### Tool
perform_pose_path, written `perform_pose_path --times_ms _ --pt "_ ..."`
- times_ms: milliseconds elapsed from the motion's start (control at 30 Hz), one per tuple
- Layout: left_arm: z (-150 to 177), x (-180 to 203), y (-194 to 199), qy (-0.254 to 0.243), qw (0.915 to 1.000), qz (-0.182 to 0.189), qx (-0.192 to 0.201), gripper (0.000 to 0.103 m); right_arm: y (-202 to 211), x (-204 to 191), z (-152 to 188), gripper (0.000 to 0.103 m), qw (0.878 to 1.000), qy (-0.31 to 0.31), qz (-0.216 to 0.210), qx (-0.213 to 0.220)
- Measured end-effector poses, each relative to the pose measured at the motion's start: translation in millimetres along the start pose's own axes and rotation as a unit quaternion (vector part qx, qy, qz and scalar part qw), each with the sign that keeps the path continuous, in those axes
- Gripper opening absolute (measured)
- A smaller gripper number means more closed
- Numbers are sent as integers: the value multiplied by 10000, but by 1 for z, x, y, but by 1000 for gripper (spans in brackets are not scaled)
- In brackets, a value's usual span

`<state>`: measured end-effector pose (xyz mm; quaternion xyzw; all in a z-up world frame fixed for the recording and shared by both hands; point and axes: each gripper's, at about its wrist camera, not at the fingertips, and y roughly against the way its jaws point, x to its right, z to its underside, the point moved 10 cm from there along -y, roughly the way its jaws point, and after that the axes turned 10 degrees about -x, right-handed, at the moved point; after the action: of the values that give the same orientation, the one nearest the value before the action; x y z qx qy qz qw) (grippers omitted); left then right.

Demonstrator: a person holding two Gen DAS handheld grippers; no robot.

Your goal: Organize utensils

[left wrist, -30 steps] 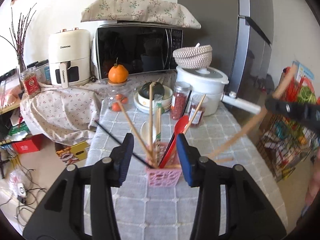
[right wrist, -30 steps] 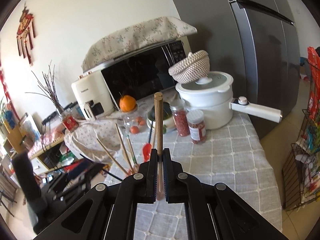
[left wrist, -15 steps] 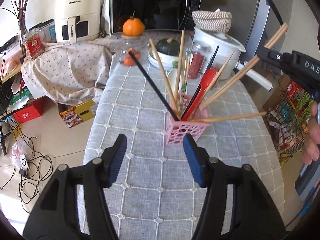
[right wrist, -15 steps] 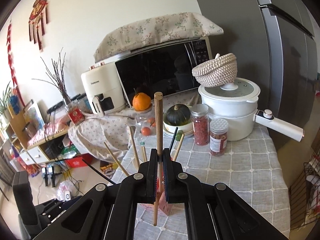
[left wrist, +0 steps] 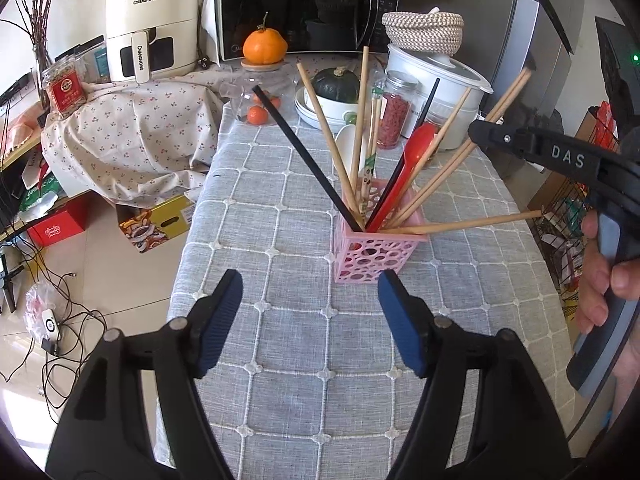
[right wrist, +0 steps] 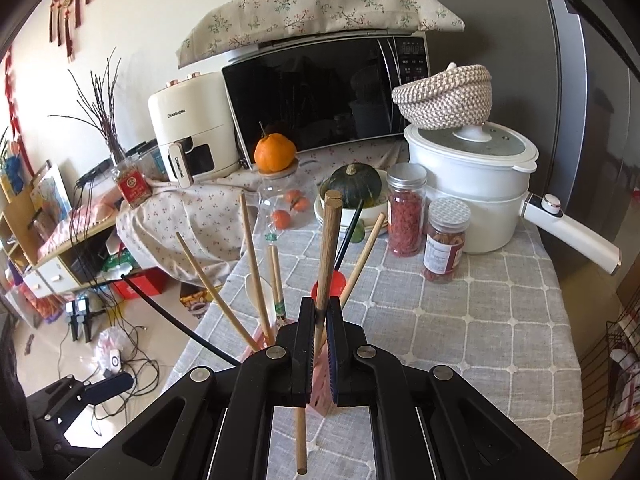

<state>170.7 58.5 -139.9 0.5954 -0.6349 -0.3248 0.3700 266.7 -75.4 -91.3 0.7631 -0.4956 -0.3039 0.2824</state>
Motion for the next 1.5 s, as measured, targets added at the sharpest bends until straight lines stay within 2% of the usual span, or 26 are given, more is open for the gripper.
perform_pose_path --times_ms 100,300,467,567,800,900,1067,1133,1200,1333,1500 --pt "0 0 0 11 10000 2 9 74 6 0 -2 15 9997 -160 -159 17" --pt "0 4 4 62 9999 71 39 76 37 4 -12 42 9982 -385 -290 356" --pt "1 8 10 19 9999 36 93 81 78 16 -12 60 9967 -415 -65 696" --pt "3 12 15 34 9999 105 76 82 100 29 -6 68 9952 -547 88 812" --pt "12 26 31 119 9997 195 129 85 131 64 31 75 9925 -920 497 634" --pt "20 32 40 83 9997 88 218 89 139 74 50 79 9909 -1046 657 539" --pt "30 41 56 -8 9993 -129 349 94 150 78 83 85 9905 -944 924 392" --pt "33 43 63 -80 9984 -314 454 99 153 78 91 86 9903 -876 1020 338" --pt "35 45 69 -97 9977 -418 528 102 155 78 98 93 9886 -801 1239 290" --pt "35 46 76 -45 9974 -415 581 103 159 76 104 99 9873 -592 1436 335" --pt "34 51 78 -48 9972 -396 635 103 158 75 107 99 9856 -453 1583 374"
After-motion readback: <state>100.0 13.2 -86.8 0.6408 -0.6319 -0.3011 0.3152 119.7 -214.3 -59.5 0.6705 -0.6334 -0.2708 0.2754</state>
